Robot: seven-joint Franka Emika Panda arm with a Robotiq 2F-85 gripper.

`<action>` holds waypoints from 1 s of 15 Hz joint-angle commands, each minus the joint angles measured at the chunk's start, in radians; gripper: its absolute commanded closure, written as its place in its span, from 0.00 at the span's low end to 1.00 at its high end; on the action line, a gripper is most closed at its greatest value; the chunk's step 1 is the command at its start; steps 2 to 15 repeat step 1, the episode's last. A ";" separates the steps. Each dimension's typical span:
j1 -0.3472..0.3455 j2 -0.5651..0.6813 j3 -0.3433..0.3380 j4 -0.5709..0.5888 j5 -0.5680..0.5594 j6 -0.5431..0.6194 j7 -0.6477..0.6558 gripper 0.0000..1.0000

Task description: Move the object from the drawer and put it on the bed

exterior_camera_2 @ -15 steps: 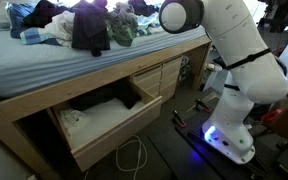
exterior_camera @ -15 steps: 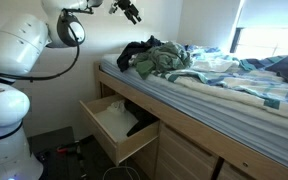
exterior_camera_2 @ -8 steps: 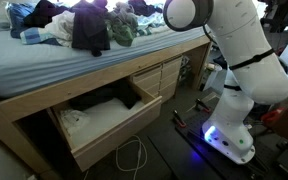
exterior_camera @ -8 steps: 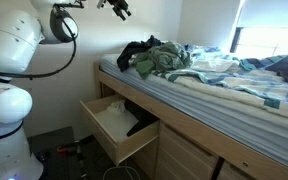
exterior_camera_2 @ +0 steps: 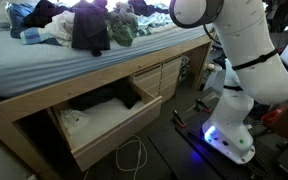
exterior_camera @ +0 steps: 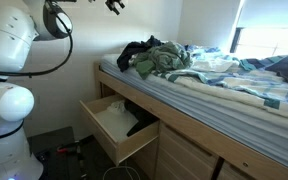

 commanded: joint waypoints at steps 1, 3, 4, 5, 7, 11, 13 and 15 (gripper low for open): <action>0.000 0.001 -0.006 -0.002 0.005 0.001 -0.001 0.00; 0.000 0.001 -0.006 -0.002 0.005 0.001 -0.001 0.00; 0.000 0.001 -0.006 -0.002 0.005 0.001 -0.001 0.00; 0.000 0.001 -0.006 -0.002 0.005 0.001 -0.001 0.00; 0.000 0.001 -0.006 -0.002 0.005 0.001 -0.001 0.00; 0.000 0.001 -0.006 -0.002 0.005 0.001 -0.001 0.00; 0.000 0.001 -0.006 -0.002 0.005 0.001 -0.001 0.00; 0.000 0.001 -0.006 -0.002 0.005 0.001 -0.001 0.00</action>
